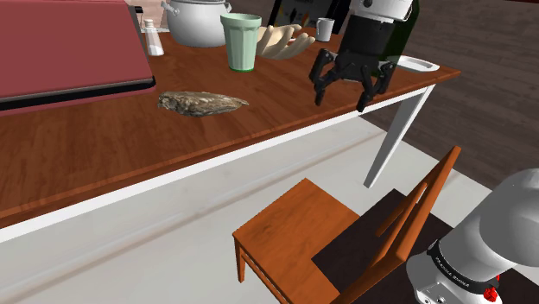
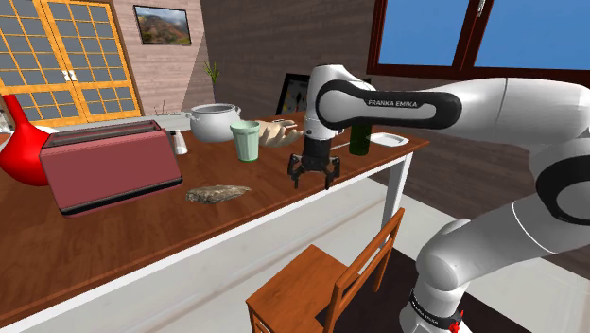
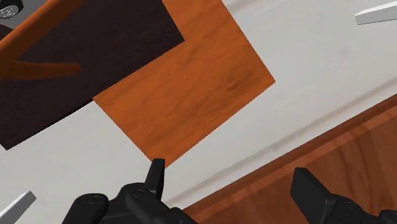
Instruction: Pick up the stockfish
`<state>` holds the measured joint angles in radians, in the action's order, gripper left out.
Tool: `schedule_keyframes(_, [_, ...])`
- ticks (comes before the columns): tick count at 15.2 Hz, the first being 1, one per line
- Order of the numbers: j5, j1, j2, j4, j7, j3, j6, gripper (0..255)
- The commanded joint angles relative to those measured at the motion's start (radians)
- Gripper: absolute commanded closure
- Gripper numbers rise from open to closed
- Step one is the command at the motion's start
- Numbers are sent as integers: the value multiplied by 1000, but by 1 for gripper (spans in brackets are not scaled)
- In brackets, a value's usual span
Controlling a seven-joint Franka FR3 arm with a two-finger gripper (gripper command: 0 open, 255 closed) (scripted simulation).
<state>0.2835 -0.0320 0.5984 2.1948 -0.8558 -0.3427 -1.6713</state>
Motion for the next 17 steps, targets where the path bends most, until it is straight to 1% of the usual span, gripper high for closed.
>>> schedule_keyframes(1, [28, -12, -48, -38, -109, -51, -29, 0])
schedule_keyframes(5, [51, -43, -158, -127, -308, -143, -86, 0])
schedule_keyframes(9, [34, -78, -290, -238, -514, -234, -144, 0])
schedule_keyframes(11, [7, -94, -366, -302, -621, -279, -171, 0])
schedule_keyframes(13, [-33, -105, -448, -371, -732, -321, -196, 0])
schedule_keyframes(15, [-88, -106, -538, -446, -847, -356, -216, 0])
schedule_keyframes(17, [-155, -95, -632, -528, -963, -381, -229, 0])
